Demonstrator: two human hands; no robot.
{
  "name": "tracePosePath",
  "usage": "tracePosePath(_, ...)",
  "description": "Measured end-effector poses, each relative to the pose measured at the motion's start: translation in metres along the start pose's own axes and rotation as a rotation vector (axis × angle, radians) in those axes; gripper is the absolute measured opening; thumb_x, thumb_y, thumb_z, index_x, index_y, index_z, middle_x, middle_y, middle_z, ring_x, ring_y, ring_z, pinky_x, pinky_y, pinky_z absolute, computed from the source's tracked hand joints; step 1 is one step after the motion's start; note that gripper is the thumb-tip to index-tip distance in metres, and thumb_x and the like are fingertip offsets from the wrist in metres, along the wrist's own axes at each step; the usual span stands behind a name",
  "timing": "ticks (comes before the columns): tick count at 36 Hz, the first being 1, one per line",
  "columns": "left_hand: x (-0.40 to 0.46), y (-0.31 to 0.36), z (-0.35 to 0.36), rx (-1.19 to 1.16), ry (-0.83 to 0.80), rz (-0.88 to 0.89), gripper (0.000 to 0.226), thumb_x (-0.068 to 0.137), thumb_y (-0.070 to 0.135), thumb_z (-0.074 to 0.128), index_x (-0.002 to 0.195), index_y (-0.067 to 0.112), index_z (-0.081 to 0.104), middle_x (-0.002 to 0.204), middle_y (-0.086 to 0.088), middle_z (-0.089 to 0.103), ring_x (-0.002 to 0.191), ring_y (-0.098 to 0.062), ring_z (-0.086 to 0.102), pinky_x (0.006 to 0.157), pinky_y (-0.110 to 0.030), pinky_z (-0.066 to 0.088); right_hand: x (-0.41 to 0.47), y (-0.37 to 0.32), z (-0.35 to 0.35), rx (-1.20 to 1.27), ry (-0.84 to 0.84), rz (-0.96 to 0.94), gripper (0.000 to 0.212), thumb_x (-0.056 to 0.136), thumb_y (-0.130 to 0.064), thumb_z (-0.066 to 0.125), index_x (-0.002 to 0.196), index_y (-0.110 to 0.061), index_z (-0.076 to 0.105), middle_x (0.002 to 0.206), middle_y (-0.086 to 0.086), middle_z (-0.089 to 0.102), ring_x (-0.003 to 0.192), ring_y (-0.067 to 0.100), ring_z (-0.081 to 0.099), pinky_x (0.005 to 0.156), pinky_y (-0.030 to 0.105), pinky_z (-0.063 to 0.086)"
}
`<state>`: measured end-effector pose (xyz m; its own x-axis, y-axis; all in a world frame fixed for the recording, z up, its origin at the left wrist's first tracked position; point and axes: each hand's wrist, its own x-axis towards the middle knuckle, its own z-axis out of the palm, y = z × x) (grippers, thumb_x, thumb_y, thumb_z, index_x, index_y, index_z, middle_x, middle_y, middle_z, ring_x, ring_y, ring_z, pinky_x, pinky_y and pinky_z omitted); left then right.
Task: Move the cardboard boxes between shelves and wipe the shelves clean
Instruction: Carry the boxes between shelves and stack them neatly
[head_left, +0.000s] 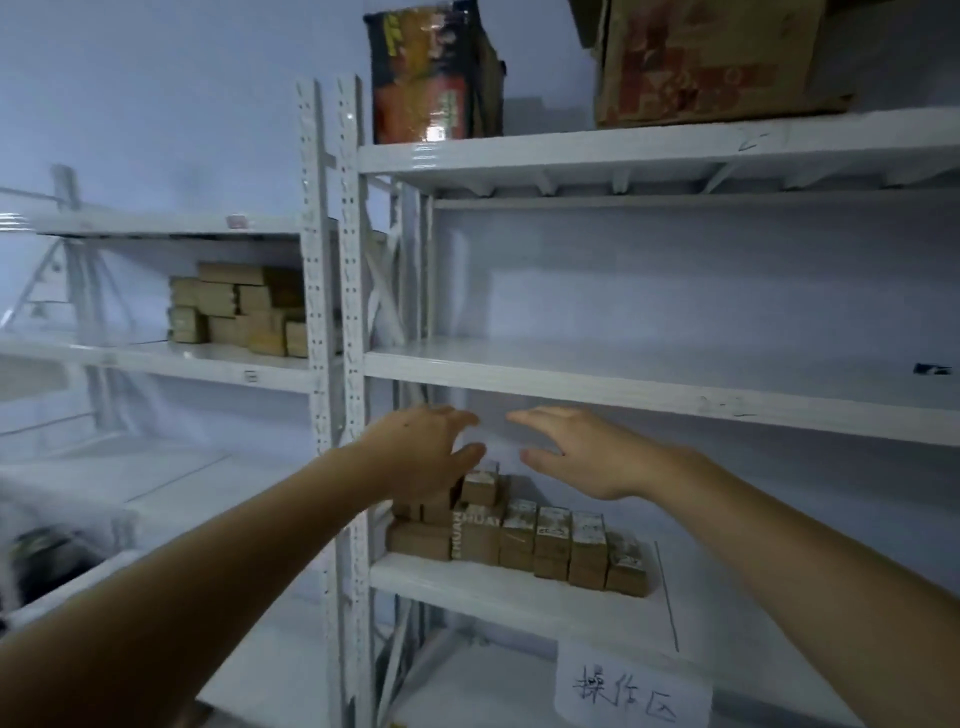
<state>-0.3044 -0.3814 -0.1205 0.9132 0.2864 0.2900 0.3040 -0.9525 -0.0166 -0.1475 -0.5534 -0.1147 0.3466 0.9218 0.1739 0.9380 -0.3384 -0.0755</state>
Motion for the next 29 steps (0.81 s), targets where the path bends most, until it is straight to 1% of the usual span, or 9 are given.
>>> tracePosePath(6, -0.073, -0.093, -0.014, 0.056, 0.015, -0.172, 0.058, 0.104, 0.061, 0.033, 0.153, 0.03, 0.04, 0.155, 0.003, 0.049, 0.137, -0.022, 0.05, 0.111, -0.043, 0.043, 0.068, -0.099, 0.022, 0.04, 0.011, -0.179, 0.056, 0.108, -0.045, 0.039, 0.16, -0.029, 0.028, 0.164, -0.002, 0.032, 0.143, 0.018, 0.04, 0.117, 0.036, 0.034)
tracePosePath(9, -0.103, -0.14, -0.022, 0.082, 0.019, -0.253, 0.058, 0.105, 0.06, 0.033, 0.154, 0.03, 0.04, 0.156, 0.005, 0.047, 0.139, -0.02, 0.047, 0.113, -0.041, 0.041, 0.103, -0.149, 0.034, 0.039, 0.0, -0.251, 0.057, 0.107, -0.049, 0.037, 0.16, -0.032, 0.026, 0.165, -0.004, 0.029, 0.146, 0.017, 0.036, 0.119, 0.039, 0.032)
tracePosePath(13, -0.138, -0.205, -0.032, 0.108, 0.003, -0.335, 0.058, 0.105, 0.058, 0.036, 0.155, 0.029, 0.038, 0.158, 0.005, 0.044, 0.141, -0.02, 0.045, 0.114, -0.039, 0.038, 0.15, -0.213, 0.046, 0.061, 0.022, -0.314, 0.058, 0.106, -0.051, 0.038, 0.16, -0.032, 0.027, 0.165, -0.008, 0.028, 0.15, 0.015, 0.03, 0.119, 0.036, 0.026)
tracePosePath(16, -0.158, -0.26, -0.035, 0.132, -0.016, -0.361, 0.059, 0.103, 0.059, 0.038, 0.155, 0.031, 0.036, 0.157, 0.006, 0.045, 0.14, -0.019, 0.046, 0.113, -0.039, 0.039, 0.186, -0.258, 0.056, 0.082, 0.013, -0.342, 0.057, 0.107, -0.051, 0.038, 0.16, -0.033, 0.027, 0.165, -0.009, 0.028, 0.149, 0.015, 0.03, 0.118, 0.035, 0.025)
tracePosePath(21, -0.185, -0.341, -0.037, 0.14, -0.02, -0.408, 0.056, 0.104, 0.06, 0.033, 0.153, 0.032, 0.039, 0.156, 0.007, 0.046, 0.139, -0.019, 0.046, 0.11, -0.039, 0.04, 0.237, -0.324, 0.079, 0.093, -0.005, -0.382, 0.056, 0.108, -0.049, 0.037, 0.16, -0.033, 0.025, 0.166, -0.009, 0.027, 0.149, 0.014, 0.029, 0.117, 0.031, 0.024)
tracePosePath(29, -0.201, -0.447, -0.028, 0.13, -0.035, -0.445, 0.057, 0.104, 0.06, 0.03, 0.152, 0.031, 0.039, 0.156, 0.006, 0.046, 0.139, -0.02, 0.046, 0.111, -0.04, 0.04, 0.312, -0.386, 0.107, 0.092, -0.024, -0.409, 0.056, 0.107, -0.048, 0.039, 0.16, -0.033, 0.026, 0.165, -0.009, 0.028, 0.148, 0.013, 0.031, 0.116, 0.029, 0.026)
